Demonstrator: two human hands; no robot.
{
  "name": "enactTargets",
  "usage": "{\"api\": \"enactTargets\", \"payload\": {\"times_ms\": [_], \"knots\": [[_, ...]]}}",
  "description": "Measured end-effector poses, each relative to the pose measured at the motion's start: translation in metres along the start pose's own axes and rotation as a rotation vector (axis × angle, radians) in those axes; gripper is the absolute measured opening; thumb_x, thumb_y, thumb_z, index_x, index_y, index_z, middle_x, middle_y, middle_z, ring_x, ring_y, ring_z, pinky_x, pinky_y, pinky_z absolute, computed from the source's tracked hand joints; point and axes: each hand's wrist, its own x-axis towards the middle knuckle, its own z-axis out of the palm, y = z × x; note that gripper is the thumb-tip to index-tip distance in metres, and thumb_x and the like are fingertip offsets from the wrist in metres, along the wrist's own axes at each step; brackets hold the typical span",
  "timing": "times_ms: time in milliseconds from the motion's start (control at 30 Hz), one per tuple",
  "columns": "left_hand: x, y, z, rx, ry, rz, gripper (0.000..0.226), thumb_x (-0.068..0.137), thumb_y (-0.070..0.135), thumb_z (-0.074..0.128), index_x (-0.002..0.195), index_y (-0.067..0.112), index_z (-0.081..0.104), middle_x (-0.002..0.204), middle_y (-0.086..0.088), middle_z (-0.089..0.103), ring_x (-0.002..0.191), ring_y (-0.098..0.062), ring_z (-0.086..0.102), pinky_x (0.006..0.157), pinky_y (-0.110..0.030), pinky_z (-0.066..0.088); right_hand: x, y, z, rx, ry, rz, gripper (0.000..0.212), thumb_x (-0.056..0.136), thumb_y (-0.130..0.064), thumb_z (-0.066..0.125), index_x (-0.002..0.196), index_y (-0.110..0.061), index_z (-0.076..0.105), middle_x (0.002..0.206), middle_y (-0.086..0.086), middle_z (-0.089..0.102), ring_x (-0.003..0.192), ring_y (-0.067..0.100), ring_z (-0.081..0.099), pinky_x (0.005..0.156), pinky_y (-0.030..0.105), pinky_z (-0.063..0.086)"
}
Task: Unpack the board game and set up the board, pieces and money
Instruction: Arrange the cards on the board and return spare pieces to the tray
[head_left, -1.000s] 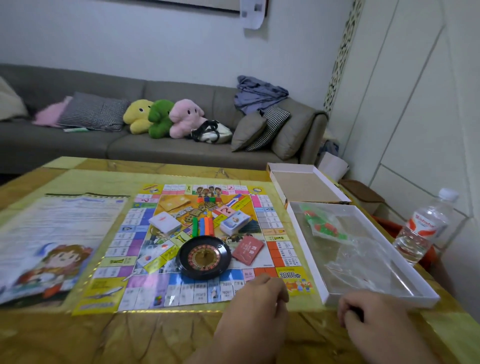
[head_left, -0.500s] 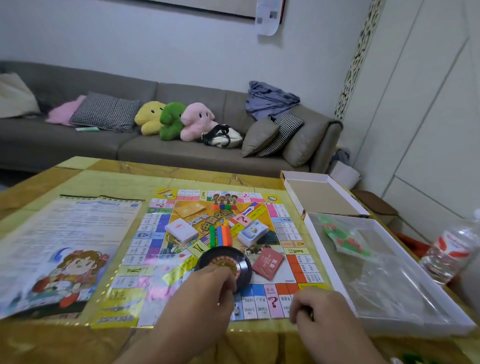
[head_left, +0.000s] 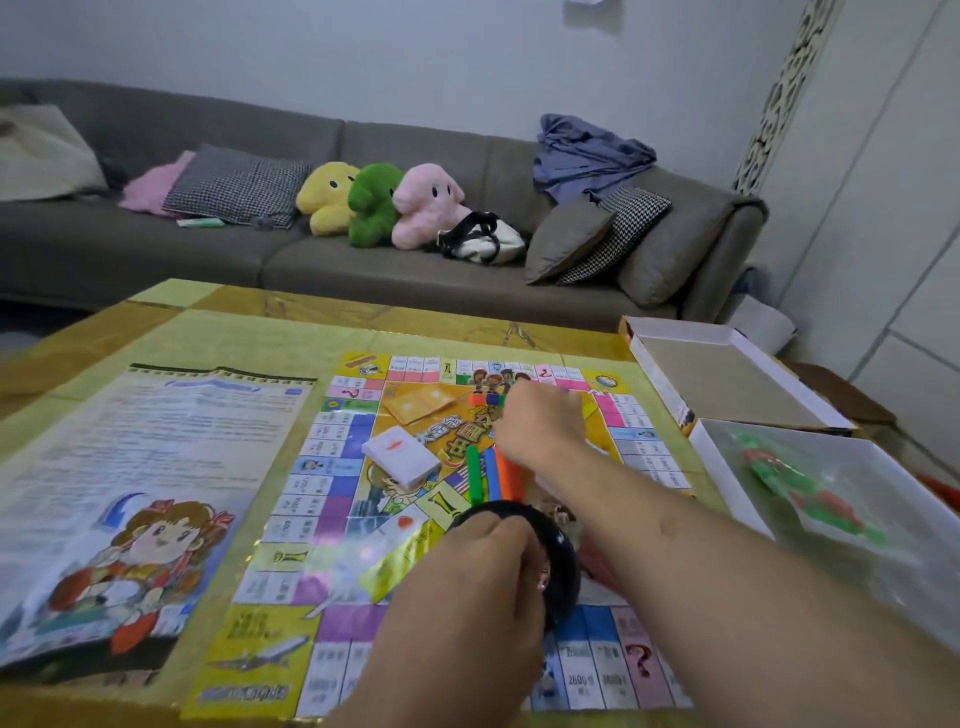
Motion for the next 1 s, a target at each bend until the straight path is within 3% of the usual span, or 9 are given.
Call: {"api": "enactTargets", "payload": {"times_ms": [133,267,333,400,500,633,833,900,1000], "knots": [[0.006,-0.004,0.005,0.009,-0.008,-0.009,0.02,0.088,0.036,0.041,0.097,0.027,0.057,0.1,0.012,0.056,0.09,-0.01,0.054,0.076,-0.037,0.053,0.012,0.002,0.004,-0.066,-0.004,-0.013,0.008,0.094,-0.013,0.065,0.09,-0.015,0.059,0.078,0.001,0.057,0.085,0.028,0.06,0.088,0.041,0.045],[0.005,-0.004,0.013,-0.004,-0.014,-0.005,0.007,0.098,0.026,0.052,0.098,0.028,0.059,0.098,0.014,0.055,0.09,-0.007,0.053,0.079,-0.034,0.051,-0.004,0.029,-0.016,0.305,0.11,-0.057,0.021,0.097,-0.008,0.063,0.079,-0.013,0.072,0.082,0.004,0.071,0.074,0.02,0.067,0.067,0.035,0.058],[0.004,-0.002,0.016,-0.024,0.002,0.003,0.008,0.097,0.023,0.056,0.098,0.029,0.061,0.096,0.014,0.057,0.088,-0.005,0.053,0.077,-0.029,0.05,-0.036,0.047,-0.04,0.464,0.108,-0.145,0.018,0.099,-0.012,0.067,0.083,-0.014,0.075,0.082,-0.004,0.07,0.073,0.005,0.063,0.065,0.021,0.05],[0.002,0.007,0.019,-0.023,0.0,0.017,0.01,0.095,0.02,0.06,0.096,0.029,0.065,0.092,0.013,0.062,0.084,-0.004,0.055,0.069,-0.021,0.046,-0.082,0.074,-0.066,0.526,0.089,-0.207,0.01,0.096,-0.015,0.073,0.087,-0.017,0.077,0.08,-0.012,0.069,0.073,0.001,0.064,0.065,0.012,0.045],[-0.004,0.023,0.027,-0.026,-0.023,0.061,0.011,0.09,0.013,0.065,0.092,0.023,0.071,0.083,0.01,0.068,0.077,-0.007,0.06,0.063,-0.022,0.041,-0.154,0.127,-0.09,0.588,0.065,-0.154,0.012,0.093,-0.015,0.076,0.088,-0.025,0.075,0.078,-0.01,0.073,0.074,0.006,0.071,0.077,0.027,0.059],[-0.026,0.055,0.051,-0.079,-0.089,0.103,0.014,0.09,0.013,0.066,0.094,0.025,0.072,0.084,0.012,0.068,0.076,-0.008,0.061,0.066,-0.023,0.043,-0.243,0.203,-0.105,0.621,0.074,0.057,0.015,0.089,-0.007,0.077,0.088,-0.022,0.076,0.08,-0.004,0.076,0.074,0.013,0.076,0.078,0.04,0.064],[-0.072,0.116,0.104,-0.078,-0.277,0.154,0.013,0.094,0.023,0.062,0.1,0.034,0.067,0.09,0.019,0.062,0.084,-0.002,0.057,0.067,-0.009,0.039,-0.339,0.284,-0.101,0.471,0.001,0.283,0.022,0.084,-0.006,0.079,0.077,-0.026,0.074,0.068,-0.016,0.071,0.062,0.003,0.068,0.059,0.02,0.052],[-0.082,0.137,0.121,-0.084,-0.322,0.173,0.013,0.095,0.024,0.061,0.103,0.032,0.068,0.095,0.017,0.063,0.089,-0.002,0.058,0.073,-0.01,0.043,-0.357,0.296,-0.096,0.431,-0.024,0.27,0.023,0.082,-0.006,0.077,0.075,-0.027,0.074,0.066,-0.015,0.07,0.063,0.004,0.066,0.061,0.021,0.05],[-0.089,0.165,0.142,-0.066,-0.39,0.224,0.017,0.094,0.022,0.057,0.104,0.03,0.068,0.102,0.015,0.064,0.096,-0.006,0.06,0.084,-0.024,0.051,-0.376,0.297,-0.087,0.277,-0.06,0.209,0.015,0.082,-0.013,0.075,0.078,-0.027,0.072,0.069,-0.015,0.065,0.069,0.003,0.062,0.063,0.015,0.047]]}}
